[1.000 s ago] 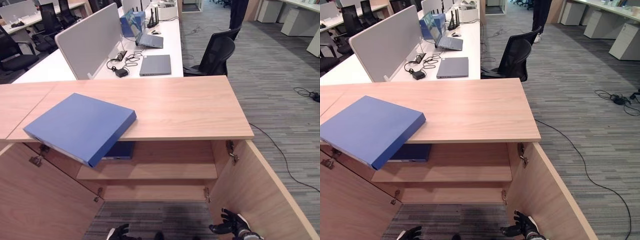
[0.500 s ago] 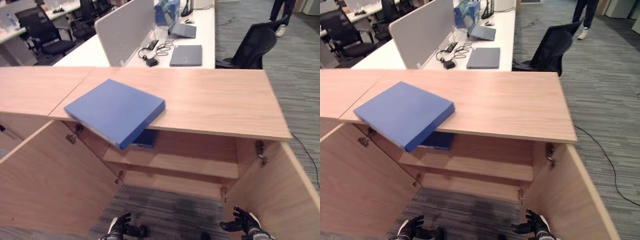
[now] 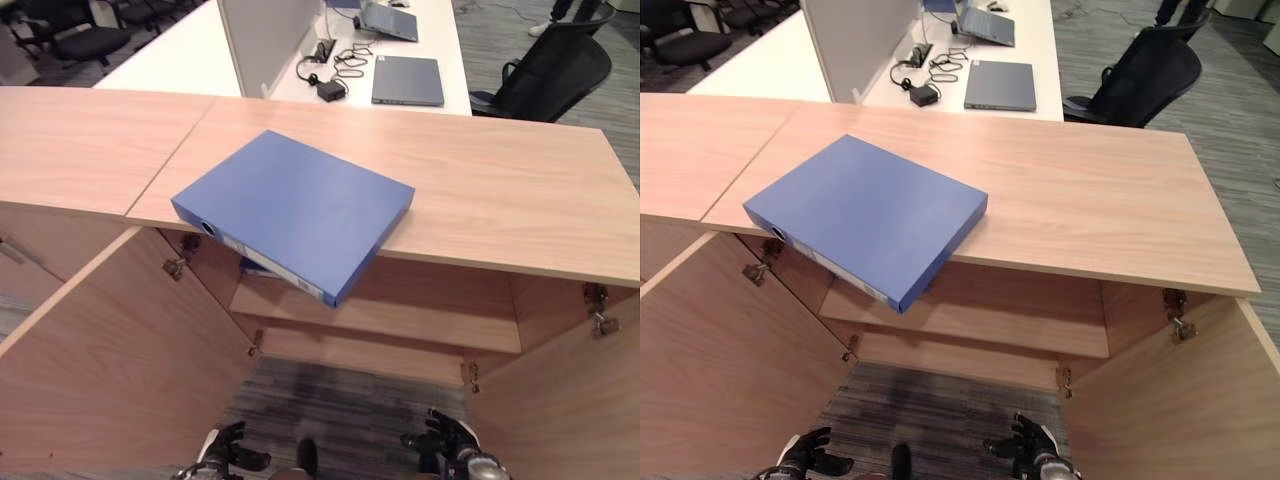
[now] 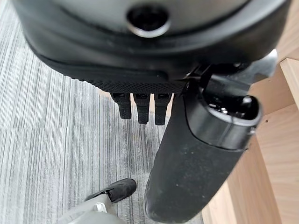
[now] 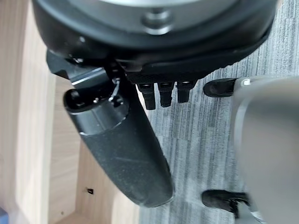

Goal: Put the empty folder in the office cabinet

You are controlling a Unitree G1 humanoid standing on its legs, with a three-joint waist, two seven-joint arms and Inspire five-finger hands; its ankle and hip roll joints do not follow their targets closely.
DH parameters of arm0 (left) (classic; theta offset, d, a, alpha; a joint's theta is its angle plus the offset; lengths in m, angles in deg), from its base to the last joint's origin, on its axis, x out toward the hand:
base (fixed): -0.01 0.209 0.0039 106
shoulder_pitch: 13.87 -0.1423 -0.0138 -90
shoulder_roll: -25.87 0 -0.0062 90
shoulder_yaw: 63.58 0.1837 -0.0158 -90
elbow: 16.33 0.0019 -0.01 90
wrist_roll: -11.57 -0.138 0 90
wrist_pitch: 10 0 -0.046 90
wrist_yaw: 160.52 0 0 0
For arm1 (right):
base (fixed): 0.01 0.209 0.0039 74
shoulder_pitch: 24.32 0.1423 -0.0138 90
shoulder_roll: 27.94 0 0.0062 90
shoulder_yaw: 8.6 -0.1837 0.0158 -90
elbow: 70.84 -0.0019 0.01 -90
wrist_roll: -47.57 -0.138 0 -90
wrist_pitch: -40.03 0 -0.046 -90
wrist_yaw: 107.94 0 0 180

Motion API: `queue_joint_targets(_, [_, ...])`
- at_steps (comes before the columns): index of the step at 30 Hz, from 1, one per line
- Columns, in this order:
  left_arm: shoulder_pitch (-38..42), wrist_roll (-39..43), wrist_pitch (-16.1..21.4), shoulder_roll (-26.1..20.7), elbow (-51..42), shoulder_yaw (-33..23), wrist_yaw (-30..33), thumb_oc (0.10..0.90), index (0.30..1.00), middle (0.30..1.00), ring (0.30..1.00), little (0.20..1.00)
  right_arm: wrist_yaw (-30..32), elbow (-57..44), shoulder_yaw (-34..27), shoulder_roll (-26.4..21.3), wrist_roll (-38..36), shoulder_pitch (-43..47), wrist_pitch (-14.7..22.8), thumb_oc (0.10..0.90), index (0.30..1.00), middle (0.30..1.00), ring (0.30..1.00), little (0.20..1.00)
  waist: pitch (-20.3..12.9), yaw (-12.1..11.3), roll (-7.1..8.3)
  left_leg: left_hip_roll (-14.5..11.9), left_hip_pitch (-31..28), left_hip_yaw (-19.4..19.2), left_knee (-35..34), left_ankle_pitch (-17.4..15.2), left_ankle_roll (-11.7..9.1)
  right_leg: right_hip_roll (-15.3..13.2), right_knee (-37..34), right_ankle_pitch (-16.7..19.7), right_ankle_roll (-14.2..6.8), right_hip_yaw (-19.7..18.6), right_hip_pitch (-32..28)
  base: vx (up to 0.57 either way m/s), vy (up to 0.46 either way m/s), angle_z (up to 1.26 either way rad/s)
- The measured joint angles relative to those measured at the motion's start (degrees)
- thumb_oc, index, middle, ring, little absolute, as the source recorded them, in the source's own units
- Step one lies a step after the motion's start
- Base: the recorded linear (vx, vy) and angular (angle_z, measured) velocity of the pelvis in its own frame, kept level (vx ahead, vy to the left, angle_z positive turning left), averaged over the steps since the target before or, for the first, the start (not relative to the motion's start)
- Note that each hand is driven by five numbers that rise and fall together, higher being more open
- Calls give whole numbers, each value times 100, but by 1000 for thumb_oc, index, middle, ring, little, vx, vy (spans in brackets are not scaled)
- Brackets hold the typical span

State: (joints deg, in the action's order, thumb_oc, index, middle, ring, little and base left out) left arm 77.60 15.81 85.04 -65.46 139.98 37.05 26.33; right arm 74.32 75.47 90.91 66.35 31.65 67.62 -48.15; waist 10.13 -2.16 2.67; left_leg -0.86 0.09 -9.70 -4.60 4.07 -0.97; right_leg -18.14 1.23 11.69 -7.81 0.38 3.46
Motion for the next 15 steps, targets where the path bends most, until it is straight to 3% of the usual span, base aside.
queue_joint_targets(2, [20, 4, 2, 5, -10, -12, 0, 800, 900, 900, 900, 900, 37, -8, 3, -8, 2, 37, 11, 800, 900, 900, 900, 900, 25, 11, 28, -1, 5, -134, -27, -16, 66, 16, 14, 250, 52, 492, 70, 44, 262, -36])
queue_joint_targets(4, [11, 7, -2, 23, -36, -16, -2, 800, 900, 900, 900, 900, 55, -7, 4, -30, 0, 36, 20, 800, 900, 900, 900, 900, 86, 58, -71, -65, -14, -120, -29, -24, 148, 66, 388, 175, -50, 791, 275, 138, 242, -13])
queue_joint_targets(5, [4, 6, 6, -11, -169, -69, 9, 800, 900, 900, 900, 900, 59, 29, 67, -32, -1, -37, 18, 800, 900, 900, 900, 900, 94, 80, -146, -211, -54, -85, -34, -8, 173, 601, 851, -820, -299, 211, 447, 104, 145, 6])
queue_joint_targets(6, [-20, 5, 10, -64, -202, -72, 6, 800, 900, 900, 900, 900, 54, 24, 106, -27, -1, -116, 21, 800, 900, 900, 900, 900, 93, 76, -137, -245, -38, -26, -34, -1, 166, 937, 1026, -1128, -296, -14, 474, 60, 63, 16])
queue_joint_targets(7, [-31, 3, 9, -115, -256, -58, 2, 800, 900, 900, 900, 900, 58, 24, 103, -28, -1, -190, 14, 800, 900, 900, 900, 900, 81, 45, -55, -180, -34, -48, -32, 26, 156, 1033, 1050, -1190, -184, 158, 469, 44, 5, 22])
queue_joint_targets(8, [-39, 3, 12, -134, -324, -51, 4, 800, 900, 900, 900, 900, 68, 35, 101, -58, -1, -231, 7, 800, 900, 900, 900, 900, 77, 41, 39, -54, -52, -87, -31, 54, 136, 979, 851, -1324, 160, 355, 384, 112, 1, 11])
queue_joint_targets(9, [-72, 1, -7, -40, -387, 14, 12, 800, 900, 900, 900, 900, 86, 25, 93, -185, -1, -235, 15, 800, 900, 900, 900, 900, 67, 76, -113, -79, -51, -78, -32, 47, 126, 1004, 457, -1246, 240, 433, 167, 99, -2, 3])
queue_joint_targets(11, [-198, -6, -30, -22, -621, 74, 10, 800, 900, 900, 900, 900, 76, 28, 93, -273, 2, -269, 21, 800, 900, 900, 900, 900, 71, 131, -256, -88, -98, -45, -31, 48, 111, 1085, -49, -934, 228, 356, -128, 107, -44, -2])
queue_joint_targets(15, [-391, 10, -70, -17, -1507, 61, 33, 800, 900, 900, 900, 900, 75, -5, 93, -289, 10, -404, 11, 800, 900, 900, 900, 900, 41, 166, -244, -145, -329, -122, -33, -7, -2, 1148, -673, -650, 285, 354, -622, 83, -52, -9])
